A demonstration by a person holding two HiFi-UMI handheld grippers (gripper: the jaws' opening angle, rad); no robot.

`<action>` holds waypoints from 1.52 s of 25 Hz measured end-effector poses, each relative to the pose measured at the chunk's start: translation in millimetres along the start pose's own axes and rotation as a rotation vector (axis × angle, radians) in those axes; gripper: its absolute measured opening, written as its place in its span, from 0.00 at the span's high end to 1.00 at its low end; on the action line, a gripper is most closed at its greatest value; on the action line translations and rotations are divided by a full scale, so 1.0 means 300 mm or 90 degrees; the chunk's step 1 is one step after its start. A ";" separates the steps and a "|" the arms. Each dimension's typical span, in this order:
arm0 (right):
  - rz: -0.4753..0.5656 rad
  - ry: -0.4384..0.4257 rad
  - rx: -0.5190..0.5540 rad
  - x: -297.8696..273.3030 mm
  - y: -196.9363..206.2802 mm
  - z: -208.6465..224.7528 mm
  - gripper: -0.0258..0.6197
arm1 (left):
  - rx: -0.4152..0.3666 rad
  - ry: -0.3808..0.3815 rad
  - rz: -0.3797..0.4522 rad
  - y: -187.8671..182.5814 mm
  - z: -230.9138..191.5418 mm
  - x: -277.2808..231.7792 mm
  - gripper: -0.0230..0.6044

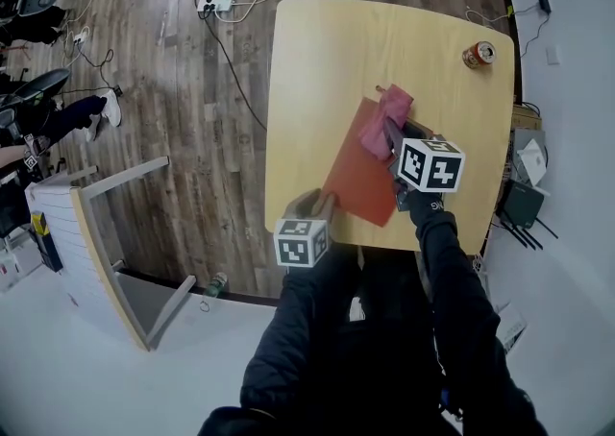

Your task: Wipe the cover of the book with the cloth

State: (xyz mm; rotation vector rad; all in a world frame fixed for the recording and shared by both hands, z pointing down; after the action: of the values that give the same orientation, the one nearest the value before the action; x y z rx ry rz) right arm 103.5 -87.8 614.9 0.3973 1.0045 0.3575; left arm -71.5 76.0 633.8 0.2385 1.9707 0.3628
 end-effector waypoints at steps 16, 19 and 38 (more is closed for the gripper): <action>-0.001 0.043 0.001 0.108 0.040 0.123 0.84 | -0.007 -0.017 -0.009 0.007 0.003 -0.006 0.75; -0.001 0.051 0.001 0.129 0.051 0.147 0.84 | -0.008 -0.019 -0.010 0.007 0.004 -0.007 0.75; 0.026 0.014 0.007 0.256 0.031 0.084 0.84 | -0.001 -0.021 -0.004 0.005 0.011 -0.001 0.75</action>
State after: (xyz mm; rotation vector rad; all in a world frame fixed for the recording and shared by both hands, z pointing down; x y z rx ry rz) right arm 162.0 -48.0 574.9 0.4249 1.0217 0.3942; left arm -68.4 77.9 633.5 0.2356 1.9383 0.3541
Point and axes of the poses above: the fingertips, and each gripper's own axes: x backward along the fingers, z to its right, y out of its underside, the point moved 4 cm from there along x, backward along the fingers, and after that the axes turned 2 degrees about -z, right-handed, at the moved point
